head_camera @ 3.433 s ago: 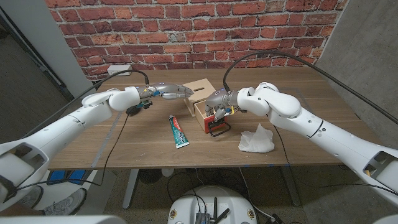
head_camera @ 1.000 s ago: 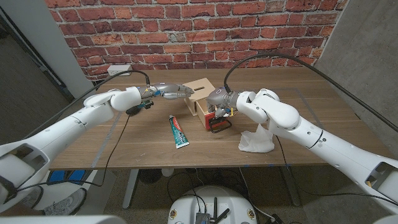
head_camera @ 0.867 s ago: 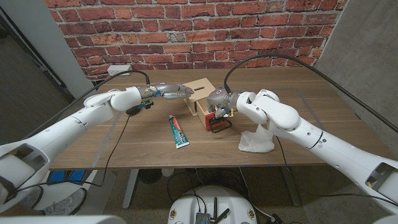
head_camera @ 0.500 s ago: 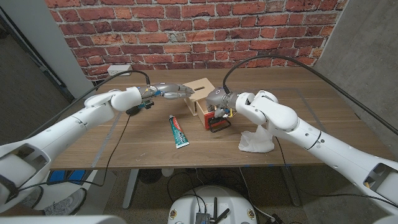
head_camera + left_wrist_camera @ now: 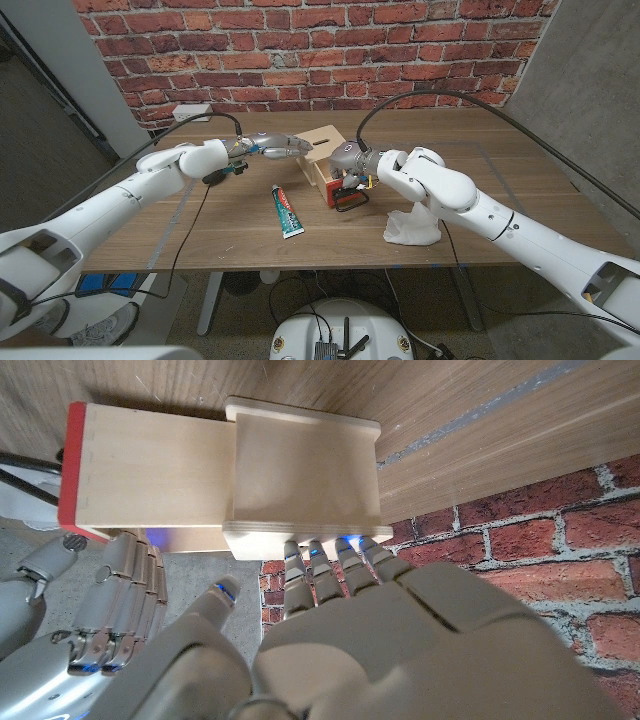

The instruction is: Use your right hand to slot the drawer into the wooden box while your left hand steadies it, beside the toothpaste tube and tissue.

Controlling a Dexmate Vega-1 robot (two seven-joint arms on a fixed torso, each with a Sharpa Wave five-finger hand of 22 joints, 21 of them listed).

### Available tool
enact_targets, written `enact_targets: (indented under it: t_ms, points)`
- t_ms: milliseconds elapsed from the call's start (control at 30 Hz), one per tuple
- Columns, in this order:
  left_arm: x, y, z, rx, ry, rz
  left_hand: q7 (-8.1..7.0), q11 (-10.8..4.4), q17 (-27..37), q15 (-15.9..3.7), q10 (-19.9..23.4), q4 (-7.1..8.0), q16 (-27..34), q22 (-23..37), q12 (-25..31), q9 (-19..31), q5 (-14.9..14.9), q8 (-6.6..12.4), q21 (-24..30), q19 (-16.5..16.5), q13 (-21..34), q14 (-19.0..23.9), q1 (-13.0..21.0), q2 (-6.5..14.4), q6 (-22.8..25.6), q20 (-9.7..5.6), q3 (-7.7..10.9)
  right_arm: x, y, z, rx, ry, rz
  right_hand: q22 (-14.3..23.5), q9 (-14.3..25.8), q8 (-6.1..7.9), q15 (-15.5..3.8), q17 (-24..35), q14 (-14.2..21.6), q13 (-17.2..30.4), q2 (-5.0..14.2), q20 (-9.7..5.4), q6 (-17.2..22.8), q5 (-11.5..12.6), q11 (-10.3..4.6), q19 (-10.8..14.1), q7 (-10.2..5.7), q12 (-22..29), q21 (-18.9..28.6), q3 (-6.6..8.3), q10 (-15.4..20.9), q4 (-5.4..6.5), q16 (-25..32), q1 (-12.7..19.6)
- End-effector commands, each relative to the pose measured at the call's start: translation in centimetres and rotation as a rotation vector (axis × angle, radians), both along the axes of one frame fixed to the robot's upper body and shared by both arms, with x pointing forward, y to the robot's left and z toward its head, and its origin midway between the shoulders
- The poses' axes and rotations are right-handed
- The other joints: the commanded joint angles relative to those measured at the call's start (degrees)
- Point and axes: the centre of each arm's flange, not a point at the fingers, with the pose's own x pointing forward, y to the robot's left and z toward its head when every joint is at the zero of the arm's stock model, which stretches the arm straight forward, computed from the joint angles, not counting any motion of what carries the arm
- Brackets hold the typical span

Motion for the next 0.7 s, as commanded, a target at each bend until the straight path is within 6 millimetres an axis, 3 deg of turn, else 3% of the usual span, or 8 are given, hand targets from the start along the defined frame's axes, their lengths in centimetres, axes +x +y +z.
enact_targets:
  t_ms: [33,700]
  points:
    - [-0.21,-0.02,-0.03,-0.005,-0.005,0.001,-0.03,0.25,0.21,-5.06,0.61,-0.2,0.18,-0.04,0.13,0.14,0.24,-0.02,0.08,0.62,0.16,0.55,0.8,3.98,0.39,-9.94,0.11,0.35,-0.02,-0.25,-0.006,-0.013,0.011,0.07,0.24,0.47,-2.93,0.14,0.57,0.21,1.15,-4.4,1.37,0.17,0.12,0.54,-0.14,0.42,0.37,0.88,0.37,0.67,0.04,-0.46]
    - [-0.4,0.06,-0.03,-0.001,-0.002,0.006,0.02,0.22,0.23,-5.14,0.88,-0.42,0.19,-0.03,0.15,0.15,0.2,0.01,0.1,0.8,0.17,0.68,0.81,4.01,0.55,-9.9,0.49,1.03,-0.63,0.29,0.001,-0.04,0.034,0.07,0.26,0.17,-3.01,0.16,0.2,0.13,0.99,-4.43,1.01,0.17,0.16,0.27,-0.32,0.11,0.29,1.1,-0.1,0.5,-0.33,-0.35]
